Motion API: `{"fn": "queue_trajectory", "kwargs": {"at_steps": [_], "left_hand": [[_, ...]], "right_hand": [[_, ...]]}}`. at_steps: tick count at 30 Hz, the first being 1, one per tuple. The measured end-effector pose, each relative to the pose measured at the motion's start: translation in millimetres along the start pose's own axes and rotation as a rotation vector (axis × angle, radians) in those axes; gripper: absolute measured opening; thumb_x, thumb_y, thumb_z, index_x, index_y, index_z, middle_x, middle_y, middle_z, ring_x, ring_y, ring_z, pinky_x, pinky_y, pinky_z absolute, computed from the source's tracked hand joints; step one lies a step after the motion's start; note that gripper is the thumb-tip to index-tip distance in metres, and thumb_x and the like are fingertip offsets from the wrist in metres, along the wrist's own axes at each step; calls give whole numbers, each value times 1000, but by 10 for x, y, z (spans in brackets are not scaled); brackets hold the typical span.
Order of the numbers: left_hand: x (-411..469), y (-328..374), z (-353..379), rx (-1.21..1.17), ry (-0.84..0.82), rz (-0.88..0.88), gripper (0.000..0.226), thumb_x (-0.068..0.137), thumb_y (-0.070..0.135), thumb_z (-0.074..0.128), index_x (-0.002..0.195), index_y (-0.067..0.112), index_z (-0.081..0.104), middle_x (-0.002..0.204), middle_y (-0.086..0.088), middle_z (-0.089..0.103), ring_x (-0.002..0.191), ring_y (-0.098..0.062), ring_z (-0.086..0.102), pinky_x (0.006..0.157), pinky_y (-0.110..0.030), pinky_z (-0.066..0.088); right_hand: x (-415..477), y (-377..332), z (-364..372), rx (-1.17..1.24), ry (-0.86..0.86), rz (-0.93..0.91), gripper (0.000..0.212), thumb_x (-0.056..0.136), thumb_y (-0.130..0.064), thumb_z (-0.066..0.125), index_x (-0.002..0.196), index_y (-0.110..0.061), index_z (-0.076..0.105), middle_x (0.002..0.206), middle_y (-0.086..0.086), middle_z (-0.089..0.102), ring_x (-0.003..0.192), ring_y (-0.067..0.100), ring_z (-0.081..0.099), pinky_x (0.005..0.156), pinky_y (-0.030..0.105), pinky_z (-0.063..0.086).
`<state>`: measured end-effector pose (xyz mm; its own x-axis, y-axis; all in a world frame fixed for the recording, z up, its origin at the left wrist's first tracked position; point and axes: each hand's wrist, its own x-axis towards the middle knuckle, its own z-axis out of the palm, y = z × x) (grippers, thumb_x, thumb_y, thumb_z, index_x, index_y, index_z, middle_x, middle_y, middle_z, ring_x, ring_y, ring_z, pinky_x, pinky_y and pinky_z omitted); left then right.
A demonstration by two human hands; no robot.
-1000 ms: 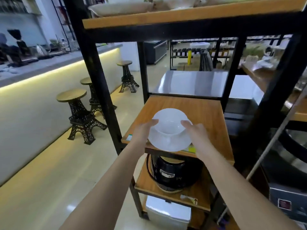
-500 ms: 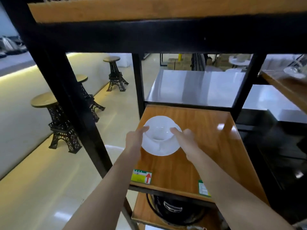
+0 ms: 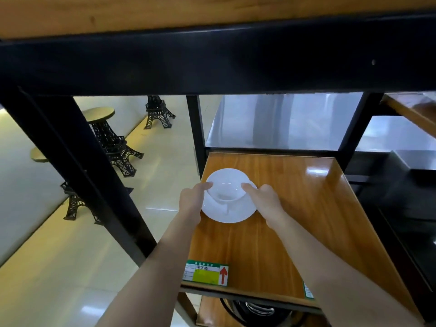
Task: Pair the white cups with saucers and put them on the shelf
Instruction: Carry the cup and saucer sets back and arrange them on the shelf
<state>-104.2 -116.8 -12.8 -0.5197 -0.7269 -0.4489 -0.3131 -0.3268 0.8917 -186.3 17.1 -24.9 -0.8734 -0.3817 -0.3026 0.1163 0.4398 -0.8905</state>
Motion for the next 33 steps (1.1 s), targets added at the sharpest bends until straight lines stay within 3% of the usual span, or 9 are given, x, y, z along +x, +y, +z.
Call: {"fn": "queue_trajectory", "kwargs": {"at_steps": [5, 9, 11, 13, 16, 19, 25, 28, 33], "left_hand": [[44, -14, 17, 55, 5, 4, 53, 78, 35, 68, 122, 8, 53, 109, -10, 58, 96, -28, 56, 77, -36, 46], [-3, 11, -17, 308, 100, 130, 62, 74, 61, 55, 109, 10, 59, 112, -9, 64, 102, -30, 59, 93, -46, 50], [-64, 9, -57, 506, 209, 237, 75, 70, 69, 45, 117, 13, 60, 120, -11, 62, 110, -32, 57, 97, -51, 45], [-234, 0, -58, 615, 262, 374, 73, 81, 63, 46, 134, 13, 50, 137, -13, 51, 125, -33, 47, 105, -52, 37], [-519, -72, -39, 712, 227, 571, 67, 89, 53, 49, 141, 12, 42, 146, -12, 42, 134, -30, 38, 110, -48, 32], [-821, -174, 0, 773, 166, 708, 63, 89, 49, 52, 141, 15, 41, 144, -11, 45, 133, -29, 39, 109, -45, 31], [-1436, -510, 83, 804, 107, 744, 76, 75, 63, 45, 139, 22, 43, 142, -4, 47, 135, -26, 35, 112, -44, 26], [-1707, -742, 84, 817, 53, 735, 75, 79, 63, 49, 142, 23, 40, 144, -4, 45, 135, -26, 36, 112, -46, 27], [-2137, -1034, -2, 820, -16, 782, 90, 68, 74, 37, 142, 22, 41, 142, -7, 48, 131, -29, 41, 106, -50, 35]], "right_hand": [[5, -27, -25, -35, -12, 18, 59, 85, -56, 52, 116, -5, 51, 90, 2, 50, 87, 16, 53, 62, 21, 38], [-75, -27, -155, -185, 54, -46, 74, 81, -67, 47, 133, -13, 42, 126, 8, 50, 116, 24, 51, 84, 34, 43], [-173, -20, -247, -240, 92, -100, 82, 83, -65, 47, 144, -14, 30, 146, 8, 40, 132, 27, 41, 96, 39, 41], [-293, -3, -340, -300, 119, -160, 83, 84, -65, 47, 148, -17, 23, 154, 6, 31, 140, 27, 32, 105, 44, 36], [-492, 68, -470, -404, 126, -237, 85, 83, -67, 45, 150, -25, 15, 158, 3, 23, 144, 27, 25, 111, 50, 32], [-722, 170, -608, -505, 135, -326, 84, 84, -66, 44, 151, -28, 10, 159, 2, 21, 144, 24, 24, 113, 49, 29], [-1274, 459, -874, -572, 91, -458, 87, 83, -66, 46, 151, -30, 5, 159, 2, 18, 146, 21, 18, 117, 48, 20], [-1581, 609, -985, -562, 79, -480, 87, 83, -65, 46, 151, -31, 3, 160, 0, 17, 146, 19, 16, 115, 46, 20], [-2129, 869, -1107, -612, 122, -487, 88, 83, -67, 45, 150, -32, 2, 157, 3, 23, 144, 22, 23, 114, 46, 19]]}}
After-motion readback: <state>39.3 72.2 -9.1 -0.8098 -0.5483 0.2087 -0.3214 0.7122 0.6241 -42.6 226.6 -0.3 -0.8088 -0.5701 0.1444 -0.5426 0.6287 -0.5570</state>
